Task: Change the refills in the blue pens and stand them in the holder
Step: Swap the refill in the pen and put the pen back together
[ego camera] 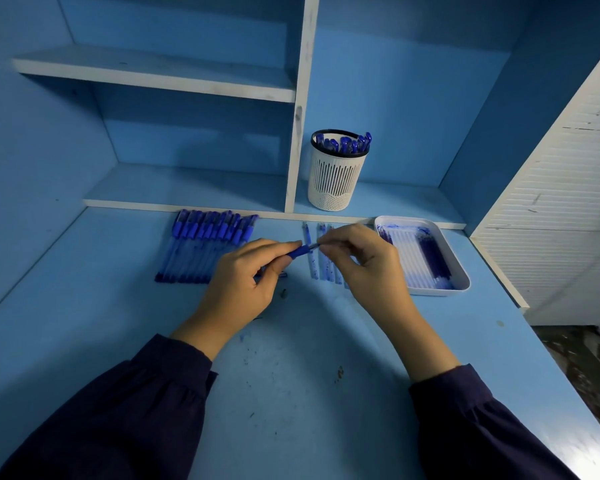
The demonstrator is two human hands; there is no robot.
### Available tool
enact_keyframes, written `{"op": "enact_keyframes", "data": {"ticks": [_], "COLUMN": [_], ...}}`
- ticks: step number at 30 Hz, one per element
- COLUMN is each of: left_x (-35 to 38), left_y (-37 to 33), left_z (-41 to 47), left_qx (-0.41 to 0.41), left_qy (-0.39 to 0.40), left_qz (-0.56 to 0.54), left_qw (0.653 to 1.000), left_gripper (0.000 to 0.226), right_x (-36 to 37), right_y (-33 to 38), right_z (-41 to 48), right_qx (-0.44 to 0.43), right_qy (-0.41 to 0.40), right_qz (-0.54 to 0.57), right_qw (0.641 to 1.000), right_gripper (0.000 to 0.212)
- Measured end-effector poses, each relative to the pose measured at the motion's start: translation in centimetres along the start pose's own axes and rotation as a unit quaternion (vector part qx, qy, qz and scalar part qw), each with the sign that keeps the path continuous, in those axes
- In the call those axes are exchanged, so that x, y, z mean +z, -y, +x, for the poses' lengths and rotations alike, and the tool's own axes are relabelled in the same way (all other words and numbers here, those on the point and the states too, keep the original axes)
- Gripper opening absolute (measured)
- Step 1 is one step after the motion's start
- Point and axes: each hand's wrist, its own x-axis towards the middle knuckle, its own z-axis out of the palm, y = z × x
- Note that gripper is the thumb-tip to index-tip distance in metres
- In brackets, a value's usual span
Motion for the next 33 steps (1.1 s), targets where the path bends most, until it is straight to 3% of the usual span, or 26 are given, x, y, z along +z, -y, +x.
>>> {"op": "enact_keyframes", "data": {"ticks": [4, 8, 13, 17, 21, 26, 33], "left_x": [-0.5, -1.1, -1.6, -1.6, -1.6, -1.6, -1.4], "left_y": [-0.1, -0.4, -0.2, -0.1, 0.0, -0.1, -0.1], "left_z": [-0.3, -0.4, -0.5, -0.5, -0.6, -0.7, -0.7], "left_qx": [-0.013, -0.019, -0.035, -0.040, -0.044, -0.048, -0.038], "left_qy": [-0.004, -0.019, -0.037, -0.043, -0.031, -0.023, -0.012], "left_qz": [0.011, 0.020, 0.037, 0.043, 0.041, 0.040, 0.042], "left_qw": [1.000, 0.999, 0.998, 0.997, 0.998, 0.998, 0.998], "left_gripper": [0.026, 0.026, 0.026, 0.026, 0.025, 0.024, 0.023], "right_x": [0.3, 1.2, 2.8, 3.2, 2.7, 1.1, 1.2], "right_y": [1.0, 0.4, -0.2, -0.1, -0.1, 0.8, 1.1], "right_z": [-0.3, -0.8, -2.0, -2.2, -1.8, -0.9, -0.9], "right_qx": [0.119, 0.174, 0.109, 0.011, 0.049, 0.094, 0.078], "right_qy": [0.001, 0.043, 0.166, 0.182, 0.089, -0.078, -0.062], "right_qz": [0.144, 0.102, -0.054, -0.133, -0.084, 0.112, 0.136], "right_qw": [0.982, 0.979, 0.979, 0.974, 0.991, 0.986, 0.986], "right_gripper": [0.016, 0.010, 0.018, 0.016, 0.012, 0.019, 0.015]}}
